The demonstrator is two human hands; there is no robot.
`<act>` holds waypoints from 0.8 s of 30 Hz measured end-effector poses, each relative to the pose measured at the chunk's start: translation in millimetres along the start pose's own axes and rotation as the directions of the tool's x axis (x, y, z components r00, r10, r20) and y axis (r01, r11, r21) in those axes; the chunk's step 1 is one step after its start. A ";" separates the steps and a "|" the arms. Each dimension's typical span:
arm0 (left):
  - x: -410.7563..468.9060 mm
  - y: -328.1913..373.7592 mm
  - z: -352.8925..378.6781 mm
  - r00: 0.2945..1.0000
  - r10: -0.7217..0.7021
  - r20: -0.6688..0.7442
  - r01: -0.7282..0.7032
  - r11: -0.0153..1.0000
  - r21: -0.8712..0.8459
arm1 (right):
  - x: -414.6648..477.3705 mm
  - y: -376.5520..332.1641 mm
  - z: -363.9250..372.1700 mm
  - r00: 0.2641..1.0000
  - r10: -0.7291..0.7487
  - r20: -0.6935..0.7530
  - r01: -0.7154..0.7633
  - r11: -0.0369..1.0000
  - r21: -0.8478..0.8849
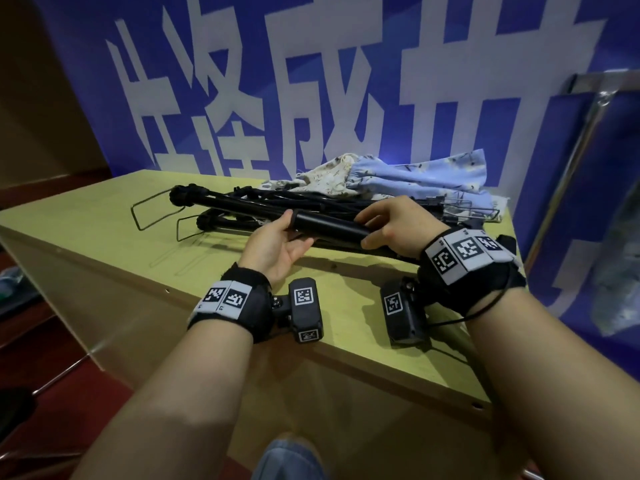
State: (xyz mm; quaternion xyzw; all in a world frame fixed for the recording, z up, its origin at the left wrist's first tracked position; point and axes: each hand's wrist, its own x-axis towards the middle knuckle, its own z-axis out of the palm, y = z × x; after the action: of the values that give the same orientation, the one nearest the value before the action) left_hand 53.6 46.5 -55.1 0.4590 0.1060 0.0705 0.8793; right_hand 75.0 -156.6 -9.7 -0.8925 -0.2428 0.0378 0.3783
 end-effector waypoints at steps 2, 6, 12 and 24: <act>5.0 1.9 8.7 1.000 0.024 0.006 -0.024 0.998 -0.065 | 3.8 -1.7 -4.3 0.997 -0.009 -0.078 0.007 0.999 -0.032; 25.3 3.3 22.6 0.997 0.069 -0.029 -0.074 0.975 -0.208 | 6.2 0.1 -6.1 0.882 -0.077 -0.465 0.234 0.928 0.290; 57.5 5.7 37.3 0.994 0.100 -0.044 -0.109 0.903 -0.416 | 25.0 5.0 -8.5 0.950 0.211 -0.231 0.073 0.568 0.820; 57.7 -17.1 34.9 0.966 0.196 0.166 -0.185 0.980 -0.079 | 36.8 44.5 4.2 0.937 0.331 -0.108 0.131 -0.046 0.990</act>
State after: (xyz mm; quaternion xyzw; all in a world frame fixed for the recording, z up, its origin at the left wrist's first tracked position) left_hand 118.7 21.9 -56.8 0.4435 -0.0177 0.1178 0.8883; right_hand 124.4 -163.3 -39.2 -0.3516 -0.0084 0.0851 0.9322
